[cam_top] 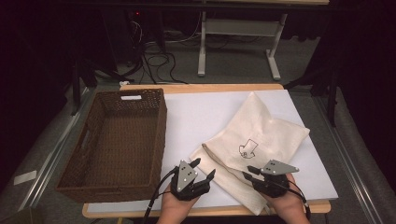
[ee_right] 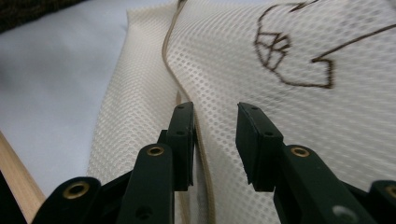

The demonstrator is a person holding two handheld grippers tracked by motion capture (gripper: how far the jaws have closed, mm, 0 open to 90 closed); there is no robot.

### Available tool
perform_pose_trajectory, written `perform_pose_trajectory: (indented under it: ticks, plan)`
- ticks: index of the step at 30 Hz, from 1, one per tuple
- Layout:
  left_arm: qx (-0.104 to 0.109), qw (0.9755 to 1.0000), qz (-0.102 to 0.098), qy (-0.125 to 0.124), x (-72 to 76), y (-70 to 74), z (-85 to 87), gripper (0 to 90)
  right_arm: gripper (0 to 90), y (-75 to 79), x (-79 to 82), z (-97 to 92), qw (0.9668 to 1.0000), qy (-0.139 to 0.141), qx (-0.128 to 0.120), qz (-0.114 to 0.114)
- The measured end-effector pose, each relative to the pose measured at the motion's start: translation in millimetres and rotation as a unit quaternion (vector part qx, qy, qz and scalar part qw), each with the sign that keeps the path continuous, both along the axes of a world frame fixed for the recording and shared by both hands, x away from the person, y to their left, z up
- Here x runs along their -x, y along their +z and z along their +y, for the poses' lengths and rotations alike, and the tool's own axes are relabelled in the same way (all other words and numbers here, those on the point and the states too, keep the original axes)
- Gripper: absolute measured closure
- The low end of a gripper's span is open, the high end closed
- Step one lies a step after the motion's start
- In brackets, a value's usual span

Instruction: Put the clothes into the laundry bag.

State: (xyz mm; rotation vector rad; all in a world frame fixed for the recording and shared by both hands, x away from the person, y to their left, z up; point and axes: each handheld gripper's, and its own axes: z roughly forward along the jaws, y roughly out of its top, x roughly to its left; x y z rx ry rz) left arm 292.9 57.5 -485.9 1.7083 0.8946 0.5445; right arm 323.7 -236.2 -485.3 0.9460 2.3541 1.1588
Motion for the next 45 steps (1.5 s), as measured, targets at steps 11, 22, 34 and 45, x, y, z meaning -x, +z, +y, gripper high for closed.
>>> perform_pose_trajectory:
  ticks: [11, 22, 34, 45]
  plan:
    - [0.005, 0.9997, -0.003, -0.025, -11.2, 2.4, -14.9, 37.9, 56.0, 3.8, 0.5, -64.4, 0.989, -0.146, -0.023, -0.004]
    - [0.012, 0.9996, -0.01, -0.025, -12.8, 5.7, -12.2, 37.8, 33.7, -24.1, -14.0, -83.0, 0.9766, -0.204, -0.006, 0.068]
    - [0.008, 1.0, -0.004, -0.003, -4.8, 3.7, -1.8, 38.3, 86.4, -17.2, -17.7, -67.6, 0.9843, -0.167, 0.034, 0.044]
    - [-0.015, 0.9998, 0.007, 0.011, -8.6, -5.8, 0.1, 38.4, 86.7, -12.0, -28.0, -100.0, 0.9831, -0.177, 0.039, 0.027]
